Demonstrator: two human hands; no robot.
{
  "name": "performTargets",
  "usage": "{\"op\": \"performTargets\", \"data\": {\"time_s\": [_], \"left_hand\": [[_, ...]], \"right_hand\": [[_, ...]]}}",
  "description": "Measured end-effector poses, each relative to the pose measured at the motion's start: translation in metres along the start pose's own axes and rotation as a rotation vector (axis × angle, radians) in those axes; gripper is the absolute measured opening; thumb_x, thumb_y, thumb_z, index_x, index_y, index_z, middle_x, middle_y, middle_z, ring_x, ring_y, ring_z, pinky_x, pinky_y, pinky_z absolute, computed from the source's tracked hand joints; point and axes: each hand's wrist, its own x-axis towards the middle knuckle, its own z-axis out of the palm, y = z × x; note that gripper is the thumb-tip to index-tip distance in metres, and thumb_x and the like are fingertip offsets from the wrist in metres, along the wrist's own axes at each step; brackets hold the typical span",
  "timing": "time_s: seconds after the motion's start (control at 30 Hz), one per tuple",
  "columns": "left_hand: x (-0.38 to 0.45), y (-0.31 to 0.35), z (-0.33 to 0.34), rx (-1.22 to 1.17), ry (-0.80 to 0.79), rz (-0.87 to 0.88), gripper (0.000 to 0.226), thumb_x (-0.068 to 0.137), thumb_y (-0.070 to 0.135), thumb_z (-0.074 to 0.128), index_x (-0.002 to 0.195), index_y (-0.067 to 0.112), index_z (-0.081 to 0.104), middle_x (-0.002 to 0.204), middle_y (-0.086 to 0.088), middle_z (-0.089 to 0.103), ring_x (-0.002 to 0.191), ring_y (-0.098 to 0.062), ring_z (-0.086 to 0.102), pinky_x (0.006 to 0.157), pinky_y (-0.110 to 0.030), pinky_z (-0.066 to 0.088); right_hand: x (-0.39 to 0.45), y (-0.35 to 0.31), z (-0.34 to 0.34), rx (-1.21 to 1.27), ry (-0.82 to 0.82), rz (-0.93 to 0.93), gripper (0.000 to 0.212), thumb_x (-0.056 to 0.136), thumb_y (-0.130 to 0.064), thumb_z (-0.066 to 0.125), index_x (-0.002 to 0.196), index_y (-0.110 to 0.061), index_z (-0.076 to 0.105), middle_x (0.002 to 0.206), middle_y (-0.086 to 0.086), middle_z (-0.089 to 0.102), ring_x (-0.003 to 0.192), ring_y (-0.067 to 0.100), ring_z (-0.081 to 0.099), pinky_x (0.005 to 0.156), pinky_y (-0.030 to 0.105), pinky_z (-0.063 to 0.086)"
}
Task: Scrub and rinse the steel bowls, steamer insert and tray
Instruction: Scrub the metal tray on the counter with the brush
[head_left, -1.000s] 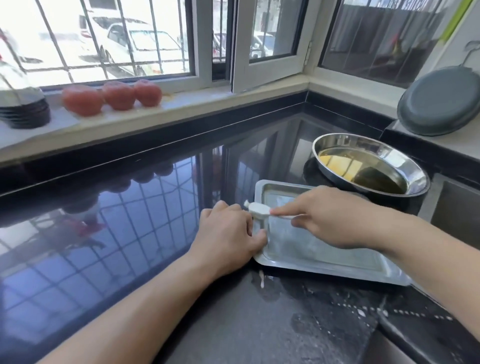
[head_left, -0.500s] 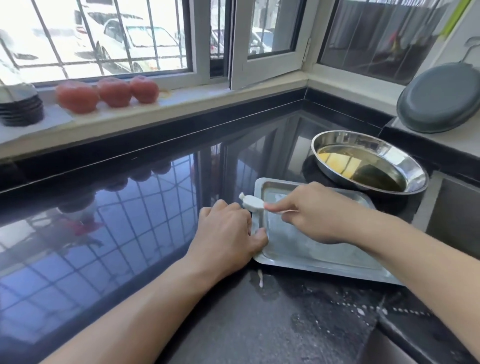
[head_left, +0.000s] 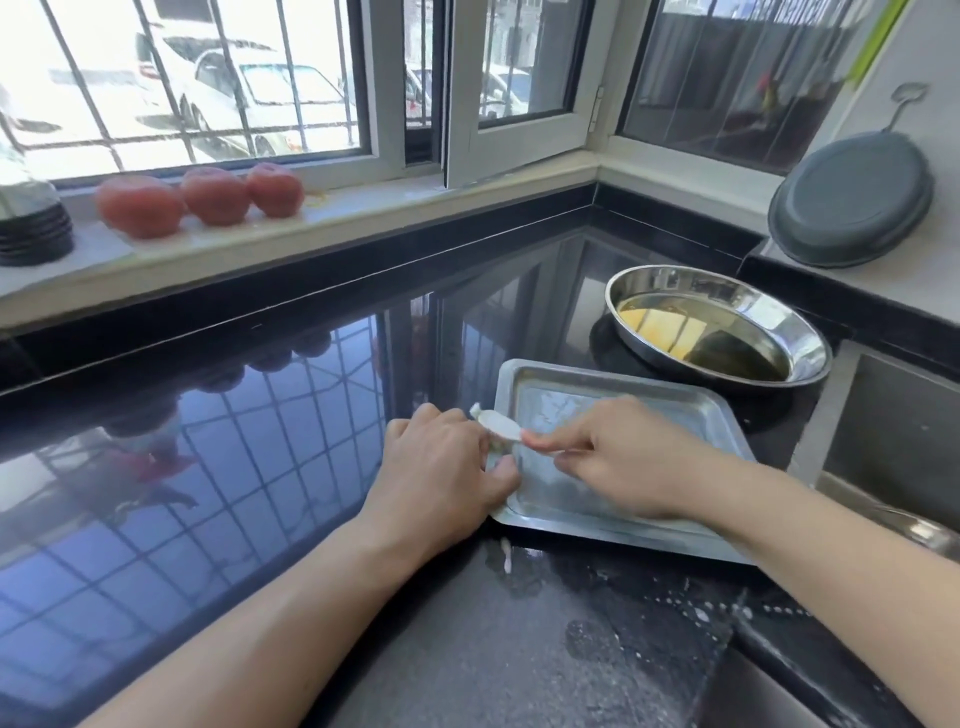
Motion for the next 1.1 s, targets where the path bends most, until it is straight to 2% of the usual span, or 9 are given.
{"op": "performTargets", "data": {"time_s": [0.07, 0.2, 0.37, 0.47, 0.6, 0.73, 0.83, 0.97, 1.1], "left_hand": [[0.0, -0.001, 0.001, -0.008, 0.0, -0.017, 0.043, 0.093, 0.048, 0.055, 0.063, 0.017, 0.049, 0.076, 0.006, 0.052, 0.089, -0.018, 0.045, 0.09, -0.038, 0.037], [0.0, -0.002, -0.005, -0.053, -0.058, -0.044, 0.044, 0.098, 0.047, 0.055, 0.066, 0.017, 0.058, 0.077, 0.006, 0.056, 0.09, -0.017, 0.047, 0.086, -0.037, 0.034], [0.01, -0.012, -0.024, -0.234, -0.263, -0.135, 0.035, 0.107, 0.029, 0.049, 0.081, 0.024, 0.071, 0.092, 0.012, 0.068, 0.096, -0.016, 0.061, 0.084, -0.032, 0.044], [0.014, -0.016, -0.026, -0.293, -0.239, -0.152, 0.032, 0.107, 0.021, 0.048, 0.088, 0.03, 0.072, 0.092, 0.005, 0.071, 0.088, -0.019, 0.065, 0.068, -0.026, 0.044], [0.014, -0.022, -0.012, -0.406, -0.076, -0.138, 0.029, 0.106, 0.014, 0.049, 0.122, 0.031, 0.067, 0.107, 0.012, 0.07, 0.101, -0.011, 0.064, 0.077, -0.015, 0.043], [0.012, -0.033, 0.003, -0.263, -0.023, 0.101, 0.055, 0.099, 0.001, 0.046, 0.131, 0.039, 0.07, 0.115, 0.025, 0.067, 0.107, -0.017, 0.057, 0.103, -0.041, 0.046], [0.012, -0.036, 0.005, -0.174, -0.014, 0.185, 0.053, 0.099, 0.014, 0.036, 0.134, 0.036, 0.069, 0.122, 0.038, 0.058, 0.111, -0.02, 0.051, 0.107, -0.049, 0.042], [0.012, -0.033, 0.006, -0.191, -0.017, 0.147, 0.052, 0.103, 0.006, 0.04, 0.138, 0.034, 0.065, 0.137, 0.025, 0.063, 0.123, -0.017, 0.045, 0.114, -0.049, 0.037], [0.011, -0.026, 0.004, -0.214, -0.025, 0.125, 0.056, 0.102, -0.002, 0.041, 0.138, 0.034, 0.066, 0.132, 0.035, 0.057, 0.122, -0.015, 0.044, 0.113, -0.055, 0.037]], "right_hand": [[0.024, 0.006, -0.013, -0.059, 0.064, 0.078, 0.042, 0.099, -0.024, 0.052, 0.129, -0.052, 0.061, 0.076, -0.006, 0.063, 0.076, 0.016, 0.059, 0.083, 0.035, 0.05], [0.045, 0.009, -0.018, -0.041, 0.1, 0.143, 0.044, 0.1, -0.021, 0.049, 0.133, -0.047, 0.061, 0.073, -0.013, 0.051, 0.086, 0.025, 0.06, 0.087, 0.041, 0.054], [-0.008, -0.003, -0.003, 0.013, 0.025, 0.073, 0.041, 0.102, -0.025, 0.051, 0.135, -0.049, 0.057, 0.059, -0.012, 0.054, 0.066, 0.008, 0.05, 0.078, 0.035, 0.05], [-0.033, -0.01, -0.005, 0.051, -0.056, 0.024, 0.039, 0.102, -0.029, 0.054, 0.132, -0.052, 0.058, 0.067, -0.008, 0.067, 0.071, 0.013, 0.06, 0.085, 0.038, 0.053], [-0.025, -0.012, -0.01, 0.01, -0.04, 0.002, 0.038, 0.103, -0.027, 0.052, 0.133, -0.051, 0.059, 0.058, -0.017, 0.057, 0.064, -0.002, 0.051, 0.074, 0.029, 0.045], [-0.026, -0.009, -0.002, 0.041, -0.014, -0.026, 0.04, 0.103, -0.026, 0.052, 0.134, -0.05, 0.057, 0.068, -0.009, 0.064, 0.068, 0.005, 0.052, 0.082, 0.031, 0.048], [-0.058, -0.01, 0.003, 0.04, -0.094, -0.064, 0.039, 0.103, -0.03, 0.054, 0.132, -0.056, 0.056, 0.076, -0.017, 0.066, 0.077, 0.004, 0.057, 0.081, 0.027, 0.047], [-0.08, -0.013, 0.001, 0.064, -0.138, -0.066, 0.04, 0.102, -0.033, 0.056, 0.13, -0.062, 0.054, 0.09, -0.024, 0.067, 0.088, 0.0, 0.059, 0.085, 0.023, 0.047], [-0.057, -0.014, 0.002, 0.053, -0.023, -0.038, 0.038, 0.104, -0.031, 0.052, 0.132, -0.056, 0.056, 0.067, -0.011, 0.06, 0.071, 0.006, 0.054, 0.08, 0.029, 0.048]]}}
